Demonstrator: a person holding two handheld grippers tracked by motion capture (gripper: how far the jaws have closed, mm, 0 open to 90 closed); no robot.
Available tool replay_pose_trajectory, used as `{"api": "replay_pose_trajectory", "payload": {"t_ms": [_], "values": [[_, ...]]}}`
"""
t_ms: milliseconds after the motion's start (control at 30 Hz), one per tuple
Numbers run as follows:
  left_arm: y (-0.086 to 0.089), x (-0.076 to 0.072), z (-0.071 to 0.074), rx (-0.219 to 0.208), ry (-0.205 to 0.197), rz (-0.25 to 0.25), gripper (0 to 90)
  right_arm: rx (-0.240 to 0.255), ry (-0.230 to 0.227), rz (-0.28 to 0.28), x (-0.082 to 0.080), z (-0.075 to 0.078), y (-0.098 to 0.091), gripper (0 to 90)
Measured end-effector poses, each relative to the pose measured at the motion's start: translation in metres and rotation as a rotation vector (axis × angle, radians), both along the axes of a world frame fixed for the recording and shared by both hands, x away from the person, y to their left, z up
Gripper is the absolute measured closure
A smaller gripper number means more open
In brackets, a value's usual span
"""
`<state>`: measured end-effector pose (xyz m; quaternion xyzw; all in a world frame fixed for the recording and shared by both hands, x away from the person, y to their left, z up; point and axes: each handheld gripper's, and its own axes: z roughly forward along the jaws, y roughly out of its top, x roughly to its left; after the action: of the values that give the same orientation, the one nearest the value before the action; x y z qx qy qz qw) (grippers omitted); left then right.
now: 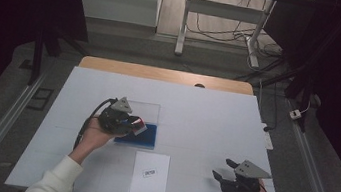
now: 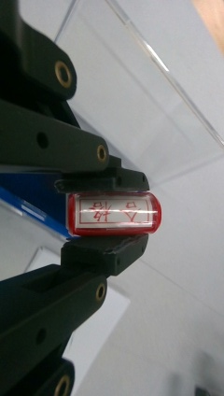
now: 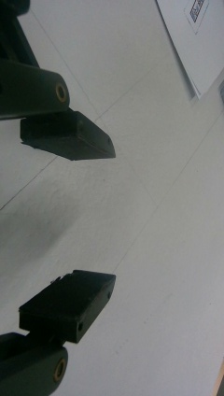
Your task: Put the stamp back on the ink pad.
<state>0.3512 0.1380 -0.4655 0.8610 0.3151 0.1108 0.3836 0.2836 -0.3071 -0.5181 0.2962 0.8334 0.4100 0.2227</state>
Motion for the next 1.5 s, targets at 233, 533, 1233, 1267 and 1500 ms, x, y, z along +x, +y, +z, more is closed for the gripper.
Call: {"api": "replay_pose_trajectory", "payload": {"t_ms": [233,533,1233,1267,1500], "values": [[-0.002,0.013,-0.013,0.074,0.074,0.0,70.2,0.007,0.005,-0.001,0.001,-0.001,-0.003,32.7],[-0.015,0.018,-0.02,0.161,0.087,-0.014,70.0,0.006,-0.001,-0.002,0.0,0.0,-0.006,32.7],[0.037,-0.071,-0.001,-0.045,-0.063,0.091,30.0,0.004,-0.004,0.005,-0.002,0.001,-0.003,32.6],[0.04,-0.077,-0.003,-0.051,-0.061,0.094,30.0,0.008,-0.002,0.008,-0.002,0.001,-0.003,32.6],[0.061,-0.108,-0.018,-0.093,-0.056,0.124,30.0,0.009,-0.003,0.005,-0.002,0.001,-0.002,32.6]]}}
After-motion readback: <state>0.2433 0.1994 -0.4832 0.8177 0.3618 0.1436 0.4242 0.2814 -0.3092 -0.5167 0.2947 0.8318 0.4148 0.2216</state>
